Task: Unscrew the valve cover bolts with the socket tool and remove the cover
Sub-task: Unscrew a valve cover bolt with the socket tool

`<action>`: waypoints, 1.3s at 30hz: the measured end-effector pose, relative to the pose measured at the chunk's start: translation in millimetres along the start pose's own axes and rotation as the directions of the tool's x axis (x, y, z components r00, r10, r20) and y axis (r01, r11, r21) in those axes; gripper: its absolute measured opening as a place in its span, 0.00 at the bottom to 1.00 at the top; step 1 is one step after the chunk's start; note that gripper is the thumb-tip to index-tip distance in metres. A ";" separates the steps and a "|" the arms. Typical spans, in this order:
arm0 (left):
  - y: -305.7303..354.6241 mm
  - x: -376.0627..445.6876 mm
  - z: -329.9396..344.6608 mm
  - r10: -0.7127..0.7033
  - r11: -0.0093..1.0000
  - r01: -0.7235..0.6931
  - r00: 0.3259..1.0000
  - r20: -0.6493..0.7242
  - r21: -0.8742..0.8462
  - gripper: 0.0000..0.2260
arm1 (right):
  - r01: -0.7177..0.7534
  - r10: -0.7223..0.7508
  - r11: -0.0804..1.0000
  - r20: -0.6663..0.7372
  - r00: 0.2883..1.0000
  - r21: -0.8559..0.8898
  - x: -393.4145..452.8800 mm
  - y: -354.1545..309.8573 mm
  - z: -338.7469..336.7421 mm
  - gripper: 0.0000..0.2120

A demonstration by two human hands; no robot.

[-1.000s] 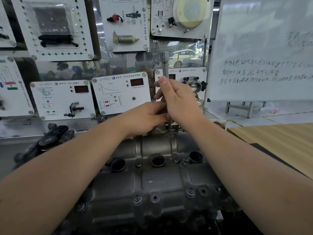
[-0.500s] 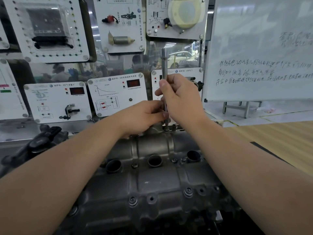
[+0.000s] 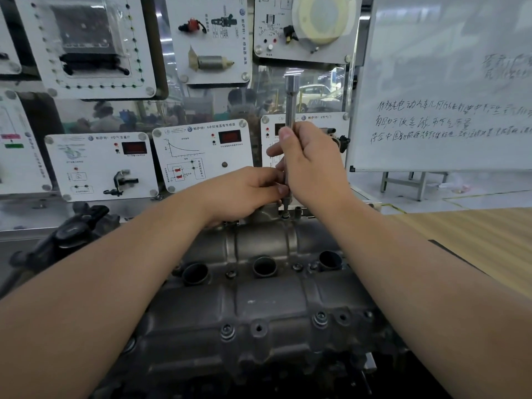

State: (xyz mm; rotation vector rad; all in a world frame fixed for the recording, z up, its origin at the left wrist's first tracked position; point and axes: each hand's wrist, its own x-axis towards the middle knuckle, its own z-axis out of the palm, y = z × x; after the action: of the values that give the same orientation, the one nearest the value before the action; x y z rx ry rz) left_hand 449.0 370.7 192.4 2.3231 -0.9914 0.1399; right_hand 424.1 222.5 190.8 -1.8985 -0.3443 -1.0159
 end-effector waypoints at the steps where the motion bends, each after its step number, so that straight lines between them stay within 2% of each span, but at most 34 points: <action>1: 0.3 0.3 0.1 0.000 1.000 0.000 1.000 0.002 -0.010 0.06 | 0.005 -0.005 1.000 0.002 1.000 0.000 -0.2 -0.5 -0.2 0.13; 6: 1.9 -0.9 -0.7 -0.024 1.000 0.024 0.999 0.021 -0.004 0.12 | 0.011 -0.011 1.000 0.016 1.000 0.015 -1.7 -0.1 0.0 0.09; 9: 3.6 -0.8 -0.3 -0.010 1.000 0.010 1.000 0.022 -0.008 0.12 | 0.016 -0.016 1.000 0.005 1.000 0.013 -1.0 1.2 -0.3 0.06; 14: 3.8 -1.7 1.1 -0.036 0.999 0.036 0.999 0.011 -0.035 0.10 | 0.007 -0.007 1.000 0.002 1.000 -0.001 -0.2 -0.6 0.4 0.12; 20: 3.0 -2.9 2.5 -0.064 0.995 0.063 0.998 -0.008 -0.074 0.10 | -0.004 0.003 0.999 0.011 1.000 0.034 -1.4 -1.3 -0.2 0.14; 26: 2.4 -1.9 2.9 -0.058 0.996 0.058 0.998 -0.008 -0.069 0.11 | 0.010 -0.009 0.999 -0.010 1.000 0.031 -0.5 -0.4 -0.4 0.06; 33: 0.9 -2.2 3.8 -0.057 0.994 0.057 0.998 -0.001 -0.089 0.11 | -0.008 0.008 0.999 -0.005 1.000 0.031 -1.1 -2.3 0.8 0.11; 39: 1.7 -1.2 3.6 -0.066 0.994 0.065 0.998 -0.003 -0.087 0.12 | -0.011 0.011 1.000 0.016 1.000 0.012 -2.3 -5.1 -0.7 0.11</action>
State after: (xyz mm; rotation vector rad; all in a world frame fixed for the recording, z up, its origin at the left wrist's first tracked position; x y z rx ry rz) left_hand 446.6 368.5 189.9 2.2716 -0.8997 0.0758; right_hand 419.2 225.0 192.2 -1.8967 -0.3474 -0.9899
